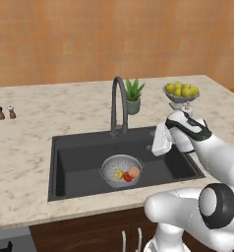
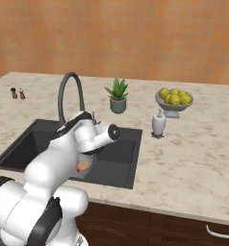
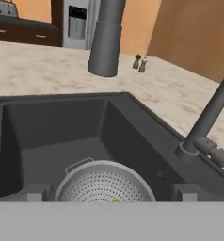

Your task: Put the colander in the sink, put the peach, apple, kiwi in the colander, and turn on the sink faucet and pour water over the colander.

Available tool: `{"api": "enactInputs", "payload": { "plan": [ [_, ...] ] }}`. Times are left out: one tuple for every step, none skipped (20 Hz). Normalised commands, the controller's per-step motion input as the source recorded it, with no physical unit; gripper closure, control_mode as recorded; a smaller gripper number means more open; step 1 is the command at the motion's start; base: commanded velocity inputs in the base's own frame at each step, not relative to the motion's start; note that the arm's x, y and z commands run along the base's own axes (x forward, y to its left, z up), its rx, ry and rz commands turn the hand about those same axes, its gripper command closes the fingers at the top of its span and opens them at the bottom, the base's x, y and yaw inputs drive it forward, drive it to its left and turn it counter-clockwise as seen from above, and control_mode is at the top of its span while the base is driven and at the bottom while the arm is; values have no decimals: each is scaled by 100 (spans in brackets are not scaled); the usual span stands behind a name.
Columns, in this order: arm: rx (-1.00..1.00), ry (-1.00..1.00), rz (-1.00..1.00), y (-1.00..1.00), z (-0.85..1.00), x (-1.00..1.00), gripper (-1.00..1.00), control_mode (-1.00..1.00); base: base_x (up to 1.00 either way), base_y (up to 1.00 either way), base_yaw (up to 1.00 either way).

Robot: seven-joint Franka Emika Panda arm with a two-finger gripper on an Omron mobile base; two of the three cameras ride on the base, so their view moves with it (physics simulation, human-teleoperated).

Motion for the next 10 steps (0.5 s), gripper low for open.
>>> {"api": "enactInputs", "payload": {
  "plan": [
    [10,-26,13,-11,45,56,-100,-100,0,0,0],
    [10,-25,12,0,34,48,-100,-100,0,0,0],
    [15,-20,11,0,29,41,-100,-100,0,0,0],
    [20,-16,10,-3,29,41,-100,-100,0,0,0],
    [23,-17,9,-3,34,40,-100,-100,0,0,0],
    [25,-14,8,0,31,45,-100,-100,0,0,0],
    [24,-12,9,0,30,50,-100,-100,0,0,0],
    [22,-8,9,0,35,52,-100,-100,0,0,0],
    [19,0,6,0,42,50,-100,-100,0,0,0],
    [16,0,1,0,44,41,-100,-100,0,0,0]
  ]
}}
